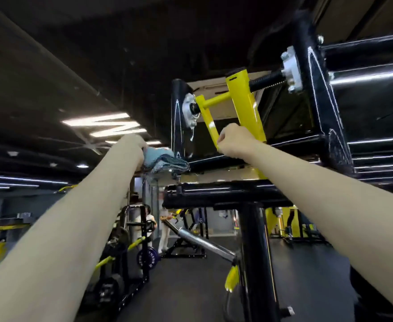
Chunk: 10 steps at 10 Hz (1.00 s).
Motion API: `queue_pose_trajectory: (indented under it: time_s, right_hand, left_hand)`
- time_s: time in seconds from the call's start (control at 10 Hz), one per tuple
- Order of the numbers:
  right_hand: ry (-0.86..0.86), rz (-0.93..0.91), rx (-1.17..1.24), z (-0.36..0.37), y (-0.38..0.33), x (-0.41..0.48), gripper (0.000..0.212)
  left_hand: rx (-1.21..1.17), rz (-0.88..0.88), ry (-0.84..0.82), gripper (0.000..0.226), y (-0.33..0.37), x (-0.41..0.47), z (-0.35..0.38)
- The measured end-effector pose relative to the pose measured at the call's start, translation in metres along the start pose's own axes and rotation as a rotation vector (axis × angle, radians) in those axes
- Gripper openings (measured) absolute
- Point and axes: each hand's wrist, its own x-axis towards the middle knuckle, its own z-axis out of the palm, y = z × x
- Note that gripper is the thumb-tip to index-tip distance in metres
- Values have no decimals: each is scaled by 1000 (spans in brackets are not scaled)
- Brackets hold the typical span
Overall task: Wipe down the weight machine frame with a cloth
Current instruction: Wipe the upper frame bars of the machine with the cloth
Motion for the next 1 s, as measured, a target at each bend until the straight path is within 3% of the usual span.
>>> queue_pose_trajectory:
  time_s: [0.1, 0.2, 0.3, 0.4, 0.5, 0.6, 0.7, 0.8, 0.9, 1.0]
  right_hand:
    - [14, -29, 21, 30, -15, 22, 26]
    - [-11, -41, -24, 55, -30, 50, 31]
    - [-14, -12, -95, 74, -36, 77, 32]
    - [-3, 25, -175, 90, -33, 91, 31]
    - [-85, 73, -261, 102, -24, 95, 35]
    - [-172, 114, -259, 103, -21, 98, 48]
    - [-248, 128, -332, 94, -32, 99, 67]
    - [-188, 114, -447, 95, -41, 103, 74]
    - [-105, 77, -515, 105, -43, 98, 71]
    - [-82, 51, -551, 110, -40, 92, 67]
  left_hand:
    - [-324, -34, 113, 38, -19, -6, -12]
    - [-511, 125, 194, 41, -14, 23, 3]
    - [-402, 477, 332, 44, -3, 45, 45]
    - [-66, 957, 156, 46, -6, 57, 82]
    - [291, 1130, 127, 46, -21, 67, 91]
    - [345, 1169, 159, 57, -38, 78, 85]
    - [208, 1201, 136, 57, -55, 82, 88]
    - [79, 1234, 59, 51, -36, 90, 97]
    - [203, 1240, 56, 43, -47, 91, 106]
    - [152, 1223, 28, 55, -80, 84, 113]
